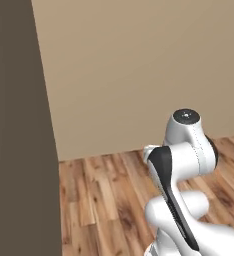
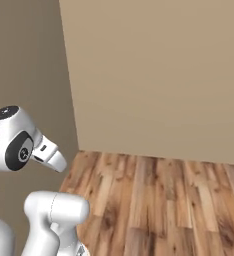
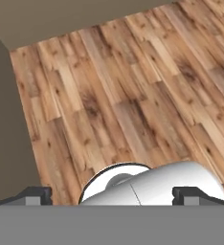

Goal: Pick the egg and butter from the fridge and place them by the bowl for mixing.

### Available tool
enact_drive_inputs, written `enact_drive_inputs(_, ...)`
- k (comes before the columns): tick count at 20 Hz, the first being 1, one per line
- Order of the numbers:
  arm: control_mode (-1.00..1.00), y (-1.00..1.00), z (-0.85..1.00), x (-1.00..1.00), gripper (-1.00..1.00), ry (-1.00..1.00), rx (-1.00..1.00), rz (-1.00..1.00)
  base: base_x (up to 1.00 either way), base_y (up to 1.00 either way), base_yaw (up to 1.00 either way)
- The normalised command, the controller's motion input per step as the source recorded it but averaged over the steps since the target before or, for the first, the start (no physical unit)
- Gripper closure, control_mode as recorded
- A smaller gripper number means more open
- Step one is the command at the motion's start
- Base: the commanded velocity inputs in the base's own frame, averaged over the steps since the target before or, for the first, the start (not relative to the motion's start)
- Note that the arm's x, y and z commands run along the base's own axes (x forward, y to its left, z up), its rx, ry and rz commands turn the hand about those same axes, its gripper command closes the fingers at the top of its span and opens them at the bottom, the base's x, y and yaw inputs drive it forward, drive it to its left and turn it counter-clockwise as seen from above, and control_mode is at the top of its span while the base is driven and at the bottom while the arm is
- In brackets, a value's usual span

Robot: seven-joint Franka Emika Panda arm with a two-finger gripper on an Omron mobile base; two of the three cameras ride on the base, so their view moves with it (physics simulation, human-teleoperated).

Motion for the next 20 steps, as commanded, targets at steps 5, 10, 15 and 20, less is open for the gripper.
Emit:
enact_drive_inputs(5,1.0,0.0,0.0,0.0,-1.0,0.0,0.0,0.0,1.0,0.0,-0.4)
enact_drive_inputs(10,1.0,0.0,0.0,0.0,-1.0,0.0,0.0,0.0,0.97,0.0,-0.64)
enact_drive_inputs(15,1.0,0.0,0.0,0.0,-1.0,0.0,0.0,0.0,0.64,0.0,-0.84)
enact_drive_inputs(20,1.0,0.0,0.0,0.0,-1.0,0.0,0.0,0.0,0.76,0.0,-0.8)
